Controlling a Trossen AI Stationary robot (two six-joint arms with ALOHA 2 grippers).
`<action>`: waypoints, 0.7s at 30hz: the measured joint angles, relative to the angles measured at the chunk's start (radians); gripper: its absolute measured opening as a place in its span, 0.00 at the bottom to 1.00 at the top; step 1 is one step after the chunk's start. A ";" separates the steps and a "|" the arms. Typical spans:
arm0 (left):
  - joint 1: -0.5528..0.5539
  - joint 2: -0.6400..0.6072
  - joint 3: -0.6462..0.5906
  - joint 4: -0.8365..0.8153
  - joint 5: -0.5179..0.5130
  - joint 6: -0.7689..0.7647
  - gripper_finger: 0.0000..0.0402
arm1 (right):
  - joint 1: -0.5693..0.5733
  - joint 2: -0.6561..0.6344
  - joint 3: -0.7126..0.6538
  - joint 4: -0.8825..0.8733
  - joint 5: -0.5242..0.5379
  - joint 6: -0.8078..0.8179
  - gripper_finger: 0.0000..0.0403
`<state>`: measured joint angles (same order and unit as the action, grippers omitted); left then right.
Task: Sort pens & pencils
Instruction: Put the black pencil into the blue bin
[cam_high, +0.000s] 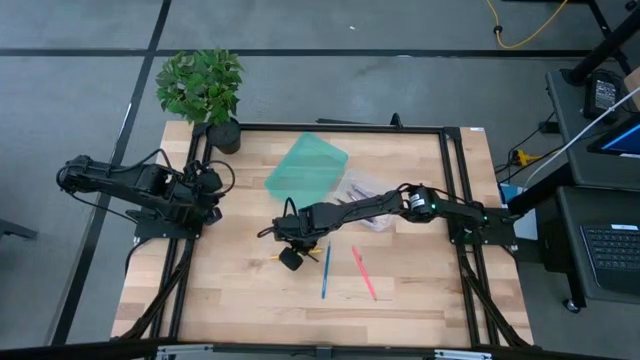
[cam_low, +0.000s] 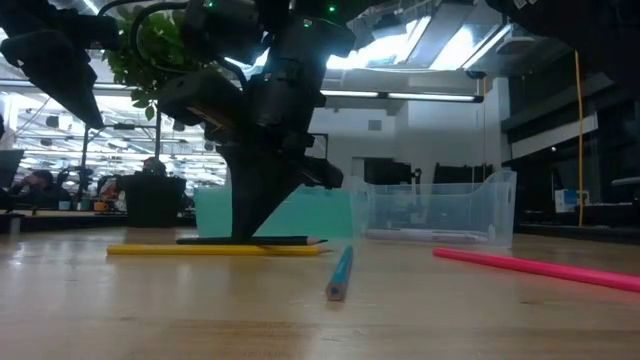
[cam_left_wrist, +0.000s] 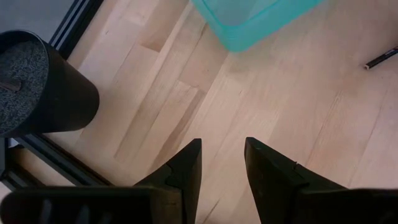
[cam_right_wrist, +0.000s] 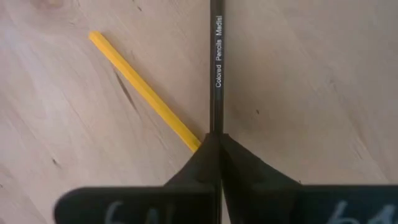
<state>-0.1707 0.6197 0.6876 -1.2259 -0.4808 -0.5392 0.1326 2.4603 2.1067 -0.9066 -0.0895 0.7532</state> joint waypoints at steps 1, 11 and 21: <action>0.000 0.000 0.000 0.000 0.000 0.000 0.29 | 0.000 0.000 0.000 0.000 0.000 0.000 0.03; 0.000 0.000 0.000 0.000 0.000 0.000 0.29 | 0.000 0.001 0.000 0.035 0.014 -0.028 0.09; 0.000 0.000 0.000 0.000 0.000 0.000 0.29 | 0.000 0.001 0.000 0.041 0.009 -0.029 0.20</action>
<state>-0.1707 0.6197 0.6880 -1.2260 -0.4808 -0.5392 0.1329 2.4614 2.1067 -0.8658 -0.0806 0.7243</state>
